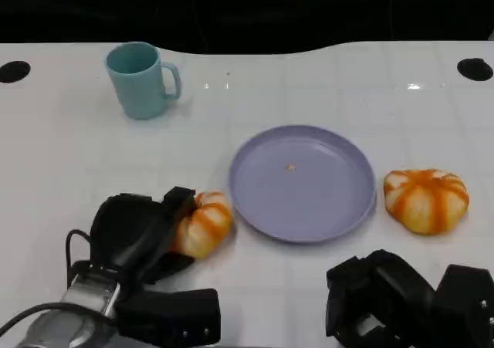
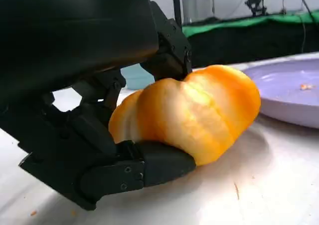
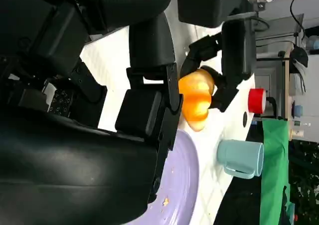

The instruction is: Grasp the bread from the table and place it into the plate.

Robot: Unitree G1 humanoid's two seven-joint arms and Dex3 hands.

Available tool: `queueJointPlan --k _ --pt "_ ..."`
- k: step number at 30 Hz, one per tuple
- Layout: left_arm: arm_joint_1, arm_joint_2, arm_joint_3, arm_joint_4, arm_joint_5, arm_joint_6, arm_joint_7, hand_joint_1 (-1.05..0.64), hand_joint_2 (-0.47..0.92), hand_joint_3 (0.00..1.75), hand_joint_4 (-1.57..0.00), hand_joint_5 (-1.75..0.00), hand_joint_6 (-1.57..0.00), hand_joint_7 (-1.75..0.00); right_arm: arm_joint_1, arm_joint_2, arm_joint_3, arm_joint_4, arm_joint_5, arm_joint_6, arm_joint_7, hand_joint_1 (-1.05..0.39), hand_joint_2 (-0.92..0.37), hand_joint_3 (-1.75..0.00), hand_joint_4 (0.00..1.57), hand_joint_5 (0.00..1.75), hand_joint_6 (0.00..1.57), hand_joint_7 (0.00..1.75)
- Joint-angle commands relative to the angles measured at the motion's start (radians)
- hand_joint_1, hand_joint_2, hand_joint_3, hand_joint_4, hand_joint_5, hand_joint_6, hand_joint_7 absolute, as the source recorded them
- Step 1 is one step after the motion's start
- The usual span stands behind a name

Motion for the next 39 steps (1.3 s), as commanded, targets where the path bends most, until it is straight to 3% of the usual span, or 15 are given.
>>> queueJointPlan --k 1,15,22,30,34,36,39 --pt "-0.021 0.014 -0.005 0.016 -0.006 -0.020 0.056 -0.23 0.38 1.47 -0.88 -1.75 -0.69 -1.75 0.007 -0.006 -0.004 -0.007 0.007 -0.003 -0.001 -1.05 -0.13 -1.24 1.53 1.27 1.57 0.95" --pt "0.016 0.071 0.028 -0.157 0.003 0.027 0.042 -0.21 0.30 1.52 -0.93 -1.75 -0.72 -1.75 0.008 -0.002 -0.004 0.000 0.012 -0.019 0.005 -1.05 -0.12 -1.23 1.54 1.26 1.57 0.95" --pt "0.048 0.101 0.062 -0.268 -0.017 0.030 0.002 -0.20 0.33 1.52 -0.94 -1.75 -0.72 -1.75 0.017 0.001 0.002 -0.014 0.004 -0.011 -0.007 -1.05 -0.12 -1.24 1.54 1.26 1.57 0.96" --pt "0.049 0.119 0.070 -0.360 -0.018 -0.005 -0.020 -0.22 0.32 1.40 -0.92 -1.75 -0.71 -1.75 0.019 0.004 0.004 -0.017 0.004 -0.013 -0.010 -1.05 -0.12 -1.25 1.54 1.27 1.57 0.96" --pt "0.023 0.111 0.068 -0.379 -0.018 -0.025 -0.047 -0.26 0.40 1.26 -0.90 -1.75 -0.67 -1.75 0.021 0.003 0.005 -0.023 0.004 -0.004 -0.011 -1.05 -0.11 -1.25 1.54 1.26 1.57 0.96" --pt "0.005 0.103 0.067 -0.378 -0.028 -0.037 -0.074 -0.28 0.45 1.11 -0.87 -1.75 -0.64 -1.75 0.022 0.001 0.007 -0.026 -0.003 -0.001 -0.015 -1.05 -0.12 -1.25 1.53 1.26 1.57 0.97" --pt "-0.029 0.085 0.066 -0.359 -0.053 -0.057 -0.120 -0.27 0.45 0.99 -0.87 -1.75 -0.65 -1.75 0.021 0.002 0.007 -0.022 -0.001 -0.007 -0.013 -1.05 -0.12 -1.25 1.53 1.26 1.57 0.97"
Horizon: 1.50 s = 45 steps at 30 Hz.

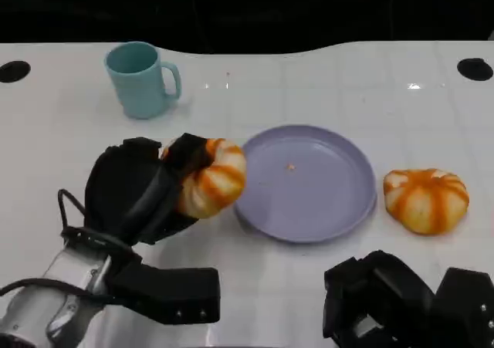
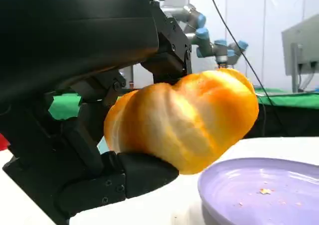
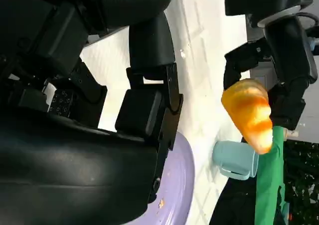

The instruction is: Grasp the bread from the table and place it into the plate.

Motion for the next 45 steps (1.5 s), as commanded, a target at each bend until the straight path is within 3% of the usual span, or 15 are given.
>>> queueJointPlan --k 1,5,17,26,35,37,39,41,43,45 --pt "-0.065 -0.019 0.002 0.017 -0.032 -0.026 -0.066 -0.26 0.44 1.01 -0.88 -1.75 -0.66 -1.75 0.008 -0.005 0.000 0.002 0.006 -0.008 0.002 -1.05 -0.12 -1.25 1.52 1.26 1.57 0.97" --pt "-0.107 -0.056 -0.007 0.058 -0.043 -0.028 -0.100 -0.31 0.36 1.16 -0.91 -1.75 -0.70 -1.75 0.007 -0.003 -0.001 0.007 0.008 -0.018 0.005 -1.05 -0.12 -1.25 1.53 1.26 1.57 0.97" --pt "-0.222 -0.150 -0.060 0.210 -0.036 -0.027 -0.124 -0.29 0.37 1.23 -0.96 -1.75 -0.73 -1.75 0.020 0.001 0.004 -0.016 0.009 0.000 -0.002 -1.05 -0.13 -1.23 1.53 1.26 1.57 0.96" --pt "-0.295 -0.217 -0.089 0.322 -0.045 -0.015 -0.143 -0.32 0.39 1.22 -0.99 -1.75 -0.75 -1.75 0.023 0.005 0.008 -0.016 0.005 -0.004 -0.009 -1.05 -0.12 -1.26 1.54 1.26 1.57 0.98" --pt "-0.363 -0.281 -0.100 0.457 -0.081 -0.033 -0.172 -0.24 0.39 1.19 -1.00 -1.75 -0.73 -1.75 0.028 0.004 0.017 -0.030 0.001 0.001 -0.015 -1.05 -0.09 -1.29 1.53 1.28 1.57 0.99" --pt "-0.374 -0.295 -0.094 0.486 -0.105 -0.045 -0.183 -0.25 0.42 1.13 -0.88 -1.75 -0.74 -1.51 0.029 0.003 0.019 -0.032 -0.003 0.001 -0.019 -1.05 -0.10 -1.30 1.53 1.28 1.57 1.00" --pt "-0.389 -0.298 -0.099 0.508 -0.112 -0.054 -0.201 -0.30 0.49 0.96 -0.77 -1.53 -0.76 -1.09 0.029 0.002 0.021 -0.033 -0.005 0.004 -0.022 -1.05 -0.10 -1.30 1.53 1.28 1.57 1.00" --pt "-0.404 -0.295 -0.113 0.515 -0.103 -0.040 -0.247 -0.34 0.57 0.82 -0.72 -1.41 -0.76 -0.88 0.028 0.003 0.020 -0.032 0.000 0.005 -0.021 -1.05 -0.11 -1.29 1.53 1.28 1.57 1.00" --pt "-0.417 -0.291 -0.132 0.508 -0.091 -0.005 -0.311 -0.50 0.83 0.44 -0.46 -1.02 -0.57 -0.46 0.028 0.003 0.020 -0.032 0.003 0.007 -0.018 -1.05 -0.11 -1.28 1.53 1.28 1.57 0.98" --pt "-0.425 -0.288 -0.145 0.503 -0.085 0.019 -0.353 -0.62 0.90 0.32 -0.31 -0.86 -0.44 -0.28 0.028 0.001 0.021 -0.032 -0.001 0.006 -0.020 -1.05 -0.11 -1.28 1.53 1.27 1.57 0.98"
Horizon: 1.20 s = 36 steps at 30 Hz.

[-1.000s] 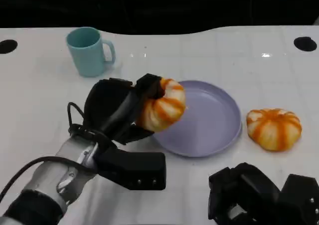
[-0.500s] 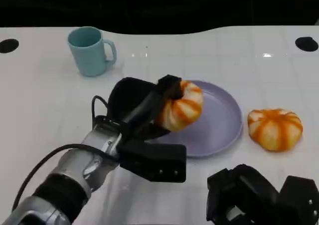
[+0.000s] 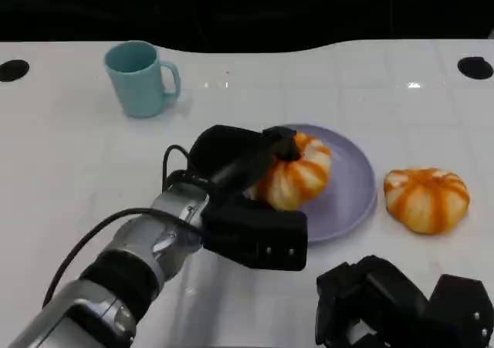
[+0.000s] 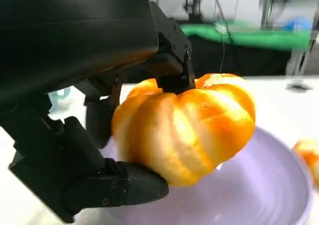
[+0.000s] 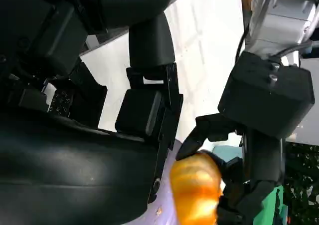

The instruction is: Grasp the bread from the table and place it into the plate.

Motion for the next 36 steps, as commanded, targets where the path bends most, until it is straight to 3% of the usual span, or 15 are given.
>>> queueJointPlan --k 1,6,15,18,21,23,25,26,31,36 --pt "-0.042 0.019 -0.026 -0.008 0.019 0.047 -0.092 -0.66 0.91 0.30 -0.26 -0.82 -0.40 -0.23 0.007 -0.009 -0.005 -0.009 0.004 0.009 -0.004 -1.05 -0.11 -1.28 1.53 1.27 1.57 0.98" --pt "-0.042 0.032 -0.044 -0.030 0.028 0.062 -0.127 -0.84 0.92 0.37 -0.02 -0.84 -0.24 -0.09 0.007 -0.007 -0.007 -0.011 0.011 0.017 -0.002 -1.05 -0.11 -1.27 1.52 1.28 1.57 0.97" --pt "-0.036 0.053 -0.058 -0.073 0.034 0.087 -0.183 -0.94 0.92 0.46 0.00 -0.65 -0.14 -0.03 0.006 -0.008 -0.007 -0.008 0.008 0.011 -0.001 -1.05 -0.11 -1.27 1.52 1.27 1.57 0.96" --pt "-0.027 0.061 -0.051 -0.092 0.026 0.079 -0.180 -0.95 0.92 0.48 0.00 -0.67 -0.17 -0.04 0.007 -0.007 -0.006 -0.014 0.005 0.019 -0.006 -1.05 -0.11 -1.27 1.53 1.27 1.57 0.97" --pt "-0.015 0.063 -0.034 -0.101 0.008 0.056 -0.148 -0.94 0.92 0.47 0.00 -0.86 -0.28 -0.10 0.008 -0.005 -0.008 -0.015 0.015 0.026 -0.002 -1.05 -0.11 -1.27 1.53 1.27 1.57 0.97" --pt "-0.006 0.056 -0.011 -0.094 -0.019 0.033 -0.116 -0.93 0.92 0.42 0.00 -1.12 -0.39 -0.28 0.006 -0.007 -0.007 -0.013 0.013 0.021 -0.002 -1.05 -0.11 -1.27 1.53 1.28 1.57 0.97" --pt "-0.002 0.051 0.001 -0.086 -0.034 0.020 -0.093 -0.91 0.92 0.38 0.00 -1.33 -0.33 -0.84 0.006 -0.008 -0.005 -0.016 0.008 0.022 -0.005 -1.05 -0.11 -1.27 1.52 1.28 1.57 0.97" --pt "-0.002 0.050 0.002 -0.084 -0.035 0.020 -0.089 -0.90 0.92 0.37 -0.01 -1.37 -0.33 -0.95 0.006 -0.008 -0.005 -0.016 0.008 0.021 -0.004 -1.05 -0.11 -1.27 1.52 1.28 1.57 0.97" --pt "0.000 0.051 0.001 -0.082 -0.033 0.014 -0.078 -0.88 0.92 0.37 -0.04 -1.52 -0.47 -1.24 0.008 -0.006 -0.006 -0.018 0.014 0.022 -0.001 -1.05 -0.12 -1.27 1.52 1.28 1.57 0.97" --pt "-0.001 0.054 0.005 -0.087 -0.037 0.008 -0.088 -0.88 0.92 0.38 -0.04 -1.60 -0.55 -1.38 0.008 -0.010 -0.003 -0.020 -0.001 0.019 -0.011 -1.05 -0.12 -1.26 1.51 1.28 1.57 0.97"
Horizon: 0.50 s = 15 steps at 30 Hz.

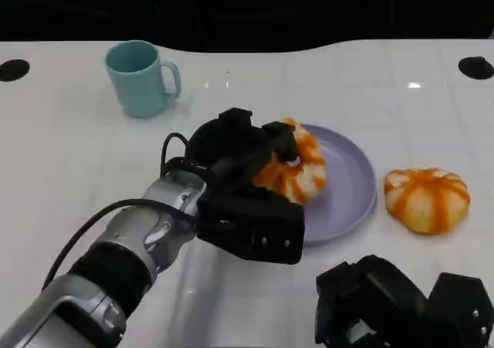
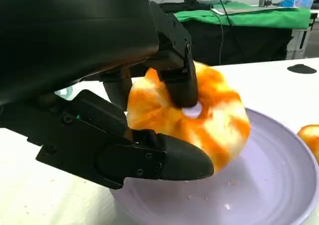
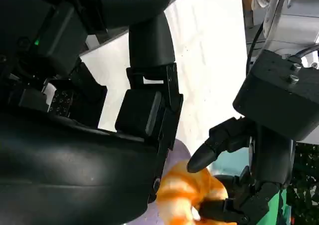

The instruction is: Grasp the bread from the table and place it into the plate.

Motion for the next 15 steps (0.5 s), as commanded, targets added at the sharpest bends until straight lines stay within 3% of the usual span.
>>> queueJointPlan --k 1,6,8,11,15 --pt "-0.004 0.013 0.014 -0.001 -0.014 -0.010 0.010 -0.87 0.92 0.37 -0.07 -1.58 -0.56 -1.41 0.006 -0.009 -0.004 -0.006 -0.001 -0.005 -0.005 -1.05 -0.12 -1.26 1.52 1.28 1.57 0.97" --pt "-0.008 0.016 0.018 0.002 -0.019 -0.024 -0.006 -0.87 0.92 0.38 -0.17 -1.35 -0.61 -1.46 0.001 -0.006 -0.006 0.006 0.002 -0.019 -0.001 -1.05 -0.09 -1.30 1.53 1.26 1.57 0.97" --pt "-0.007 0.016 0.021 0.000 -0.025 -0.030 -0.015 -0.88 0.92 0.39 -0.21 -1.25 -0.51 -1.40 0.002 -0.007 -0.007 0.003 0.003 -0.015 -0.001 -1.05 -0.09 -1.31 1.53 1.26 1.57 0.97" --pt "-0.004 0.021 0.022 0.001 -0.029 -0.055 0.004 -0.87 0.92 0.38 -0.29 -1.25 -0.32 -1.32 0.003 -0.007 -0.007 0.003 0.005 -0.014 0.000 -1.05 -0.08 -1.31 1.53 1.26 1.57 0.97" --pt "0.006 0.031 0.024 -0.002 -0.032 -0.086 0.031 -0.85 0.92 0.38 -0.30 -1.22 -0.17 -1.04 0.005 -0.008 -0.006 -0.005 0.002 -0.004 -0.003 -1.05 -0.08 -1.31 1.54 1.25 1.57 0.97"
